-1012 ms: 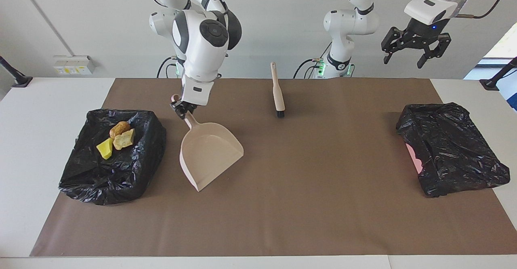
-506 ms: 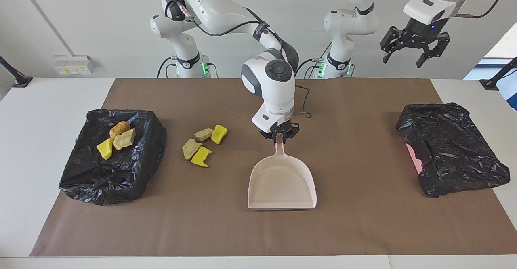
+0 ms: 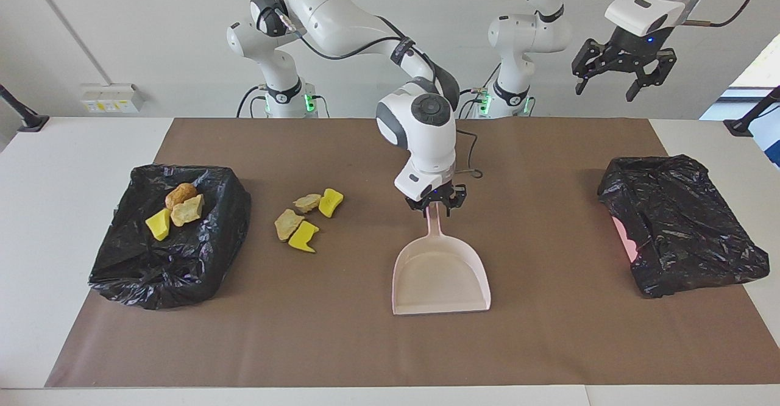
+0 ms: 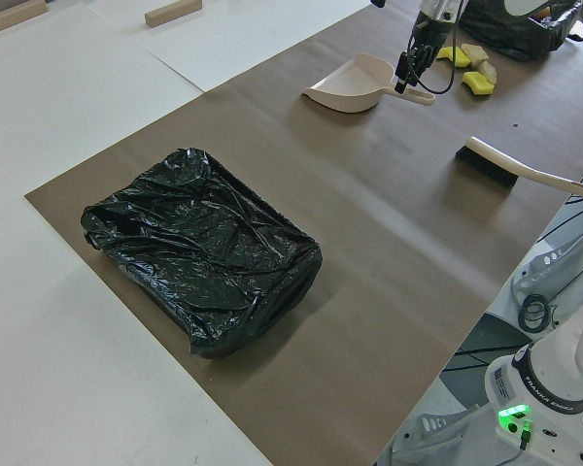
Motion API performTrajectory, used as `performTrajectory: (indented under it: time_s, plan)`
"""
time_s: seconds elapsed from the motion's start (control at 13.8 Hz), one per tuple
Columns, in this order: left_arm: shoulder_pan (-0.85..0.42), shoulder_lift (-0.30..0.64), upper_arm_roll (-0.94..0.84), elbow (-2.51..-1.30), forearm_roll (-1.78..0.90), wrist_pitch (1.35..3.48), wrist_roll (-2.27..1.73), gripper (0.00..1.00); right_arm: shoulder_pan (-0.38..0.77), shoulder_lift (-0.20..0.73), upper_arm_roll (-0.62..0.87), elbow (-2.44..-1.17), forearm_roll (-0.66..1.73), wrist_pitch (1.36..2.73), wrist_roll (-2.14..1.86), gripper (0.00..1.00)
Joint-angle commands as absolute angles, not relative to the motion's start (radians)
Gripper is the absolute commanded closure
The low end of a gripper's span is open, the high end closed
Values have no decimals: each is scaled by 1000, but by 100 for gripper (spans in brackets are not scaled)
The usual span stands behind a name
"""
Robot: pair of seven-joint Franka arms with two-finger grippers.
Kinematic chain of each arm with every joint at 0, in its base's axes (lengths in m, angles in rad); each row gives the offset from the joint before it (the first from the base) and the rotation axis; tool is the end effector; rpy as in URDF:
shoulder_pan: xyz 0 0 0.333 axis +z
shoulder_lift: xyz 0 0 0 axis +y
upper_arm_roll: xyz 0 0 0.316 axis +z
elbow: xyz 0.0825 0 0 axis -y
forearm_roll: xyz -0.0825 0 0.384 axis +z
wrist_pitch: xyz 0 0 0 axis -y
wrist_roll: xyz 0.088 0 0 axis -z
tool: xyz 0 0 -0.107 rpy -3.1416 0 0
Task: Sweep and dump trash in bin
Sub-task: 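Release the dustpan on the mat and withdraw the right gripper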
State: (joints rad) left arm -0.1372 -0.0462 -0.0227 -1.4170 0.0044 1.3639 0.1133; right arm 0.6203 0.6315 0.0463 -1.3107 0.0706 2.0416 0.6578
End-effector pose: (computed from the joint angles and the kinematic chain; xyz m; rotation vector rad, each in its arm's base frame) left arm 0.5085 -0.0818 0.7020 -3.1070 0.4256 0.0106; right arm 0.5833 0.4539 0.3797 -3.0076 0.0457 -0.0341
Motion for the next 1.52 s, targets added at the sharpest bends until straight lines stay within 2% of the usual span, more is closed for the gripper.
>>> performTrajectory:
  time_s: [0.0,0.51,0.79,1.08,1.3,1.45]
  plan:
    - [-143,-64,-25,-1430,14,1353,117,0,624,519,52,-1417,81,2028,650,0]
    - [-146,-63,-28,-1430,6,1373,118,0,722,157,58,-1840,107,2005,666,0]
    - [-178,-63,-46,-1431,2,1397,115,0,817,5,58,-2105,192,2117,678,0]
    - [-242,-45,-48,-1454,2,1474,56,0,928,-17,58,-2282,210,2256,750,0]
    - [-326,-15,-46,-1521,-2,1609,-108,0,977,-43,58,-2333,247,2258,784,0]
    - [-397,59,-46,-1551,-2,1710,-228,0,1003,-57,58,-2361,267,2260,784,0]
